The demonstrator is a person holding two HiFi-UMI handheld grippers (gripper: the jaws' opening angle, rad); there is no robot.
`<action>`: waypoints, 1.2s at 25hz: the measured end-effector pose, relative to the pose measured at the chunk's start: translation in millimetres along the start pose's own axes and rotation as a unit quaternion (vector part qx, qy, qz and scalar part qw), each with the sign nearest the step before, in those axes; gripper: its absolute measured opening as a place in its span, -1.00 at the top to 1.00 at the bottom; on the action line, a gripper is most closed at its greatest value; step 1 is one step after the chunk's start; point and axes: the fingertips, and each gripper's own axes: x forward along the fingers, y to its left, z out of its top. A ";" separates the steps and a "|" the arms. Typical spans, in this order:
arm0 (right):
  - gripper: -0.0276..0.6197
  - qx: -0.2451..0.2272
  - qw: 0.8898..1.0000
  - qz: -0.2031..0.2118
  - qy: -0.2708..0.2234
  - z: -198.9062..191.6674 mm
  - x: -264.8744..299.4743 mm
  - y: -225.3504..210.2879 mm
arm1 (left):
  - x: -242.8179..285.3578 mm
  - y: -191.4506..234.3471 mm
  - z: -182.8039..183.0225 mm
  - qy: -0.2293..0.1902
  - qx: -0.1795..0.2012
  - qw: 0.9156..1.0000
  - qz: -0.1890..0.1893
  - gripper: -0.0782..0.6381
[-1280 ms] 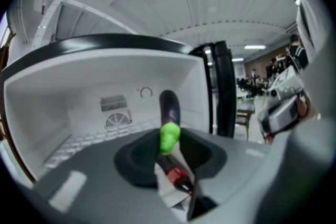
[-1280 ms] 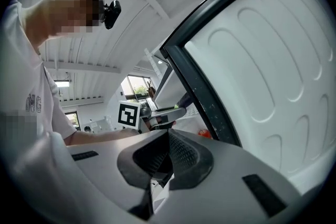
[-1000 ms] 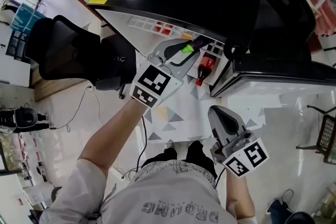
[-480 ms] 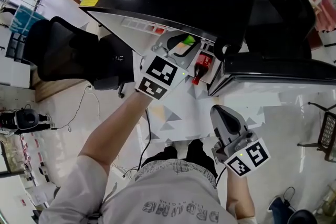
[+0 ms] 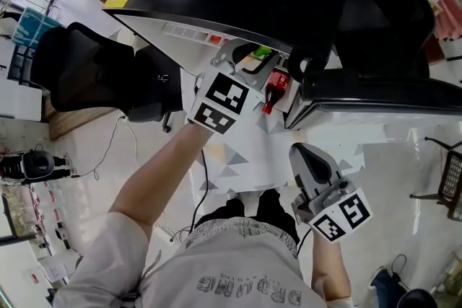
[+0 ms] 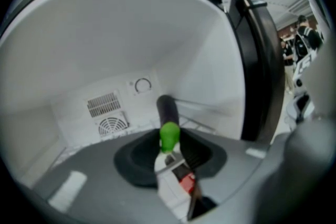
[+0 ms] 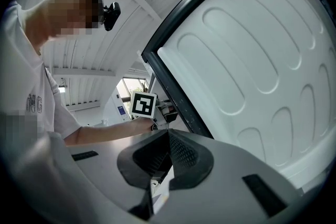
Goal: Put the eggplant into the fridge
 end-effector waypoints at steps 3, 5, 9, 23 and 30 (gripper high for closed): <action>0.91 0.000 1.000 -0.001 -0.001 0.8 -1.8 -0.7 | 1.1 -0.8 -0.6 0.006 0.002 1.000 0.004 0.45; 0.91 0.001 1.000 0.000 -0.001 0.2 -2.3 -1.1 | 2.3 -1.6 -1.8 0.010 0.004 1.000 0.006 0.44; 0.91 0.001 1.000 0.001 -0.002 0.0 -2.9 -0.8 | 3.8 -5.2 -2.2 0.012 0.006 1.000 0.003 0.44; 0.91 0.000 1.000 0.000 0.002 -2.3 -5.6 1.8 | -1.2 -8.2 -5.8 0.009 -0.001 1.000 -0.003 0.37; 0.91 -0.003 1.000 0.001 0.003 -2.6 -1.5 8.0 | -6.8 -7.0 -4.8 0.003 -0.002 1.000 -0.006 0.32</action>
